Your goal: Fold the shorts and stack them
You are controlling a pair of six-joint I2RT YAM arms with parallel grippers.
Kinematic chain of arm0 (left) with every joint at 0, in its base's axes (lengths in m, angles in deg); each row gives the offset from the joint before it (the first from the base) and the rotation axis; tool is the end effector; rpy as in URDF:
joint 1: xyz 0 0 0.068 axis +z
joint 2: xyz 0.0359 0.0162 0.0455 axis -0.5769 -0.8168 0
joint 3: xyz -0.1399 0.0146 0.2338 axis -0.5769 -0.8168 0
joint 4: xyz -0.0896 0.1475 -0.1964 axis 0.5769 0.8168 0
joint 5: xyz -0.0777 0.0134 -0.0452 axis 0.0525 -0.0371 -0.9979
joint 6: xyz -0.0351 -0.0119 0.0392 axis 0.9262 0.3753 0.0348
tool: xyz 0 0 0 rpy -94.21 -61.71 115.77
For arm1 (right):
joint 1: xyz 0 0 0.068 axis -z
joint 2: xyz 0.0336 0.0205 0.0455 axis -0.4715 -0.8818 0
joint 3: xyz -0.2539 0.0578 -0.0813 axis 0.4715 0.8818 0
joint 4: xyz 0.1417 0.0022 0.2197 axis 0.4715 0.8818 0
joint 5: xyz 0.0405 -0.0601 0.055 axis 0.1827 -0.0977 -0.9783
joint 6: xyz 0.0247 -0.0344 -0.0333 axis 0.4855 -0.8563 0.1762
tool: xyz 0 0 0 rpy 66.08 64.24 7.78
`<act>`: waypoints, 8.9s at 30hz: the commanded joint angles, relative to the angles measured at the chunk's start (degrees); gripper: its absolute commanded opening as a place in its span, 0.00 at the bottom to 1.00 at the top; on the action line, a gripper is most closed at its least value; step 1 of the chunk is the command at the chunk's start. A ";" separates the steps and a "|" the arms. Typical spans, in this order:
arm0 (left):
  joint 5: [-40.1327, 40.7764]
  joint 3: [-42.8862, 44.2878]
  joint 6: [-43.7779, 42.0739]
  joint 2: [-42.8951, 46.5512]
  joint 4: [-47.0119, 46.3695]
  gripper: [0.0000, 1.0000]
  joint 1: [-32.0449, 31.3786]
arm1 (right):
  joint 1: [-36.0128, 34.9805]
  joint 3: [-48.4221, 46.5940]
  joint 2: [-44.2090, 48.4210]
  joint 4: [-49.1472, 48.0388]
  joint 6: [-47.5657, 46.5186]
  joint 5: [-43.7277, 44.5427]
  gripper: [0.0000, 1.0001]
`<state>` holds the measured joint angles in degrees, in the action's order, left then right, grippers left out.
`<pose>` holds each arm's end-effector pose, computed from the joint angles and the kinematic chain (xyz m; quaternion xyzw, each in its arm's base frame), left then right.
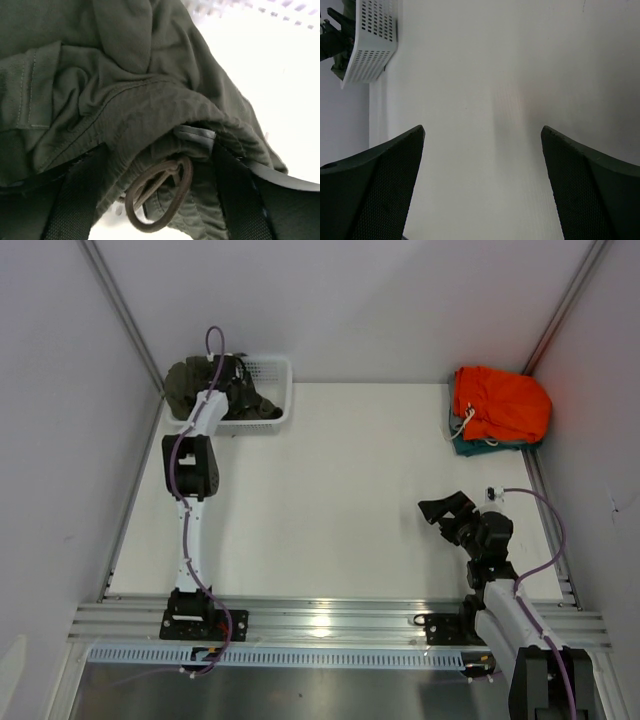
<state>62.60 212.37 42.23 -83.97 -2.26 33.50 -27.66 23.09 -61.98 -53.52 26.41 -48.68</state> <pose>0.5682 -0.0138 0.1798 -0.1412 0.9144 -0.0190 0.3790 0.1617 0.0091 0.1563 0.2263 0.7805 0.3225 0.4854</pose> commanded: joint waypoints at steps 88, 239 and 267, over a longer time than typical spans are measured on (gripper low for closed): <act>-25.50 -113.95 17.87 128.96 -23.80 0.00 -8.02 | -28.85 -84.07 -78.29 1.69 -1.41 -4.52 0.80; -2.29 -95.42 16.65 92.32 -31.00 0.15 -16.01 | -58.37 -52.49 -48.34 17.86 -13.97 8.30 0.38; -12.13 -67.42 10.06 58.93 -43.84 0.17 -26.98 | -51.89 -55.65 -27.17 31.38 -12.30 2.94 0.00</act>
<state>54.28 137.18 55.47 -22.28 -40.38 10.28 -80.45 -33.08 -92.27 -23.51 13.37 -42.73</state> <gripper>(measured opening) 0.176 0.009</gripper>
